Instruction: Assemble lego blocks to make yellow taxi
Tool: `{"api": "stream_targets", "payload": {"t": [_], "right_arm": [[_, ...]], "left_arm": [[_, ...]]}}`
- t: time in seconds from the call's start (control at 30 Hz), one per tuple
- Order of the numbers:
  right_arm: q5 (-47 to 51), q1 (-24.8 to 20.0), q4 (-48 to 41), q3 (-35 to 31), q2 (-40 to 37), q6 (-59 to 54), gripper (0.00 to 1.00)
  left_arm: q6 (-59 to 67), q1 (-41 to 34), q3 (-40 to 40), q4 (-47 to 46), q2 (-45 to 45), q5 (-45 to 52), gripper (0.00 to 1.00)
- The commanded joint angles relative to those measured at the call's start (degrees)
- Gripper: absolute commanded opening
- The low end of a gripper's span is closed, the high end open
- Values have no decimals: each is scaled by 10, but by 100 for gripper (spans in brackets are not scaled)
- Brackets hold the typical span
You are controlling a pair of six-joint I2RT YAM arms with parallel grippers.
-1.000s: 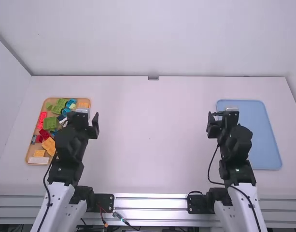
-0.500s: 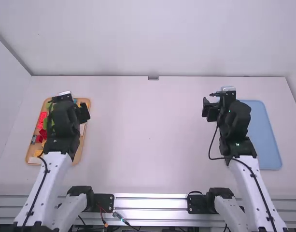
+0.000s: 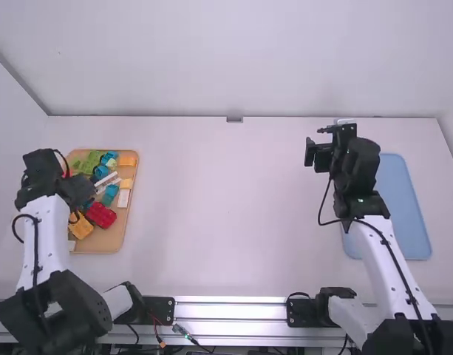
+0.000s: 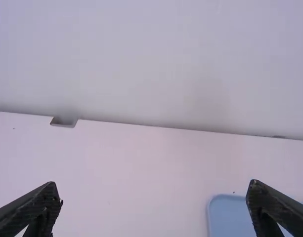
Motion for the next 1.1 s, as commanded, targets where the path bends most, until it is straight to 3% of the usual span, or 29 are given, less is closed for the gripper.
{"api": "stream_targets", "payload": {"t": [0.0,0.23,0.47,0.6,0.7,0.83,1.07], "right_arm": [[-1,4,6,25,7,0,99],[-1,4,12,26,7,-1,99],[-1,4,19,26,7,0,99],[-1,4,22,26,7,0,99],[-3,4,25,26,7,0,99],[-4,4,30,26,7,0,99],[-7,4,35,26,7,34,99]], "left_arm": [[-28,49,14,-20,26,3,99],[51,117,13,-11,116,67,99],[103,116,13,46,221,94,95],[102,120,13,61,256,90,79],[109,121,13,61,267,90,60],[118,118,13,71,268,92,74],[147,119,3,84,268,92,84]]}}
